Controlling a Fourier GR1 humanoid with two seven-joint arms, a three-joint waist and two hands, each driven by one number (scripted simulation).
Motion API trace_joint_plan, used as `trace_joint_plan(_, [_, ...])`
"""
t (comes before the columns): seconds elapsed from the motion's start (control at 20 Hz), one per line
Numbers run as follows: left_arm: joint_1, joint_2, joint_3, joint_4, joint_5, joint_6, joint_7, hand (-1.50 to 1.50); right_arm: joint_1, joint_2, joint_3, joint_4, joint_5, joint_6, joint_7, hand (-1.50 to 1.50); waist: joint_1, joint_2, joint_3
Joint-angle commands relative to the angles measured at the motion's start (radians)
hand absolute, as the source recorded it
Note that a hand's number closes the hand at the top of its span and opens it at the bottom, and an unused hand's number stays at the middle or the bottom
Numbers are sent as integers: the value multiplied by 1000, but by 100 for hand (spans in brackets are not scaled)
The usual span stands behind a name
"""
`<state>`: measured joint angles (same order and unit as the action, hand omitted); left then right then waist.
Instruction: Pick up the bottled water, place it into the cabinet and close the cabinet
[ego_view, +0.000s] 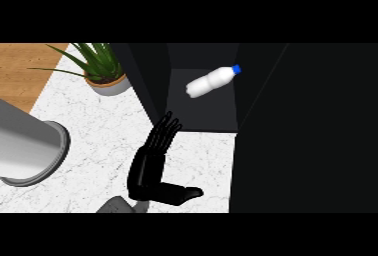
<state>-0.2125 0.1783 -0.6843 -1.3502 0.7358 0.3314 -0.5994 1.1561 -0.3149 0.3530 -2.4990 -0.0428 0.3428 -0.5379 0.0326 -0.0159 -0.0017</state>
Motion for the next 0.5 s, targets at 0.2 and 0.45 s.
trace_joint_plan(0.2, [268,228,3,-232,8,-118,-90,-150,-73,-171,6,-147,182,103,40,150,20,-2,-3])
trace_joint_plan(0.45, [377,344,43,-282,20,-203,-152,-150,-157,-261,49,-192,230,153,96,150,27,-1,-7])
